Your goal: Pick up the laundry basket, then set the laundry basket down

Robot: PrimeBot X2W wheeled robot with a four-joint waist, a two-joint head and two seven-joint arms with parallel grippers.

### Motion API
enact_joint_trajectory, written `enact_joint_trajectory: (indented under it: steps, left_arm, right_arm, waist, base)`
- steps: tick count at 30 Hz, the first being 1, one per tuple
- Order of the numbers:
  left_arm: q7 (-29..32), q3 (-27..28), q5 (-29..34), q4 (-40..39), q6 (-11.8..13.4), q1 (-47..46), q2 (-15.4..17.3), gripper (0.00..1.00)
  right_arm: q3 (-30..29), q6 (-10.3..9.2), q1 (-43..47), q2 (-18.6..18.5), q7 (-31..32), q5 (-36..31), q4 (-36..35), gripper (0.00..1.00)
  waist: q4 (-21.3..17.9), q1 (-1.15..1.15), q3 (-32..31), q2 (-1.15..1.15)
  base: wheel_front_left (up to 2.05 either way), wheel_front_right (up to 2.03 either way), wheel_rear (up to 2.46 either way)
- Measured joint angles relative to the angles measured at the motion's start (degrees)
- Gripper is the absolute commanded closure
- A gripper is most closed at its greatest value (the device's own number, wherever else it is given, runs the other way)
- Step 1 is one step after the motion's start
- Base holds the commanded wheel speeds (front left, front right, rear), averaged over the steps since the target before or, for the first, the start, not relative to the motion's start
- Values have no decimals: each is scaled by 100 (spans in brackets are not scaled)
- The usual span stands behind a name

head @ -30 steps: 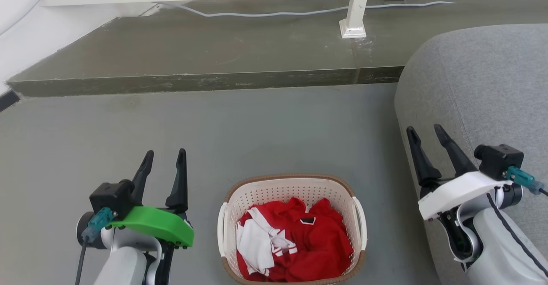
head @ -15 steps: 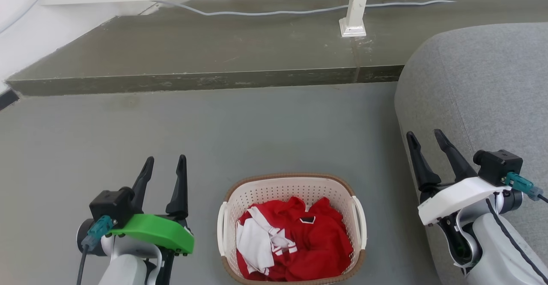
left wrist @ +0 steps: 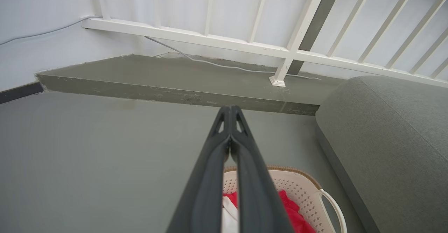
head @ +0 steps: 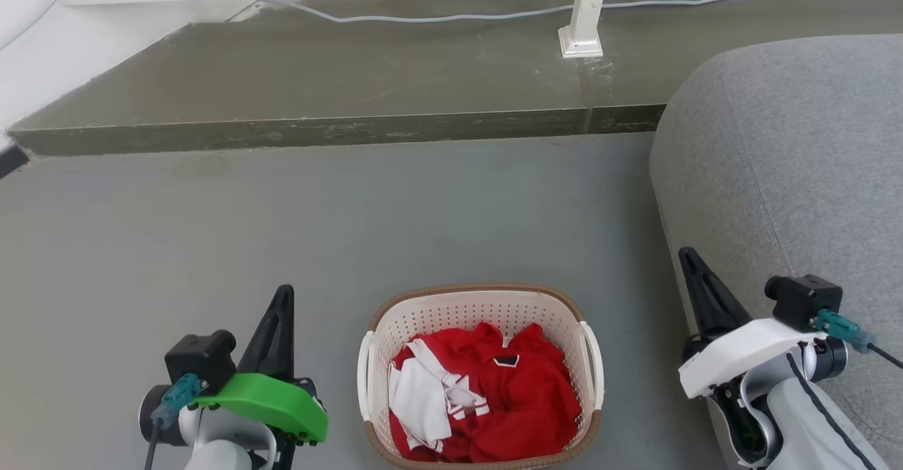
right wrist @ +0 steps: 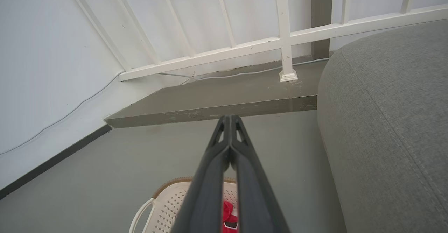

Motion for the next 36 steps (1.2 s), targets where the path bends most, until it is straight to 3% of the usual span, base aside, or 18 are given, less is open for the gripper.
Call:
enact_joint_trajectory:
  steps: [36]
  left_arm:
    - [657, 602, -2327, -36, -153, 18, -13, 100]
  right_arm:
    - [-717, 4, 1, 213, 684, 2291, -158, 100]
  waist:
    - [20, 0, -168, 0]
  base:
    - [0, 0, 0]
